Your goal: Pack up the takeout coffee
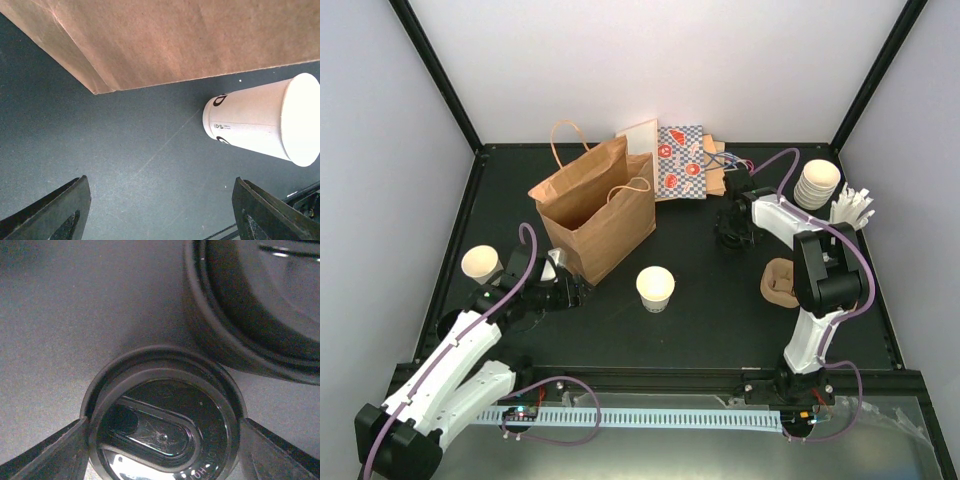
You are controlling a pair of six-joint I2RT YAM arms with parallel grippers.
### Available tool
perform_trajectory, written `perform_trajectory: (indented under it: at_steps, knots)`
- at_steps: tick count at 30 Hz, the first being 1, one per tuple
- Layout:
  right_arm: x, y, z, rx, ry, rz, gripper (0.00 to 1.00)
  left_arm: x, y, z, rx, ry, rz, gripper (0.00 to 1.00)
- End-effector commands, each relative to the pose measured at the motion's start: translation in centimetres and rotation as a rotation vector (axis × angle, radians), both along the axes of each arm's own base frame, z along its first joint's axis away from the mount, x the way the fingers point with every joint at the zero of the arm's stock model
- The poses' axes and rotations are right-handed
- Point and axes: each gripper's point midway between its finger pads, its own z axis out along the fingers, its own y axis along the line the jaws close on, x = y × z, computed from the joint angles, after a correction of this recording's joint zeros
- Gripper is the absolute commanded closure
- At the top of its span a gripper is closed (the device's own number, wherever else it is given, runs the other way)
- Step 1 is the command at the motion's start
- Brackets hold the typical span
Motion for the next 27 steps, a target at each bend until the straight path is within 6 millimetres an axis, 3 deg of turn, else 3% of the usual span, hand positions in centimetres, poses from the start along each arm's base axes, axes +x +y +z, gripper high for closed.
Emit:
perform_trajectory:
  at_steps: [1,8,21,27]
  knots:
    - [0.9,-0.4,0.4,0.006,-0.026,-0.028,0.21,0.3,-0.3,0.6,-0.029,-0.023,-0.004,0.20]
    - [0.9,-0.5,0.3,0.016,-0.019,-0.030,0.26,0.3,-0.3,0.8,-0.029,-0.028,-0.006,0.21]
    - [0.0,-0.5,4.2,0.031,-0.080,0.009,0.25,0.1,-0.9,1.4,-0.062,-0.047,-0.041,0.21]
    - [-0.8,-0.9,4.2,0.011,-0.072,0.026,0.25,-0.3,-1.1,1.5,-0.087,-0.050,-0.046,0.21]
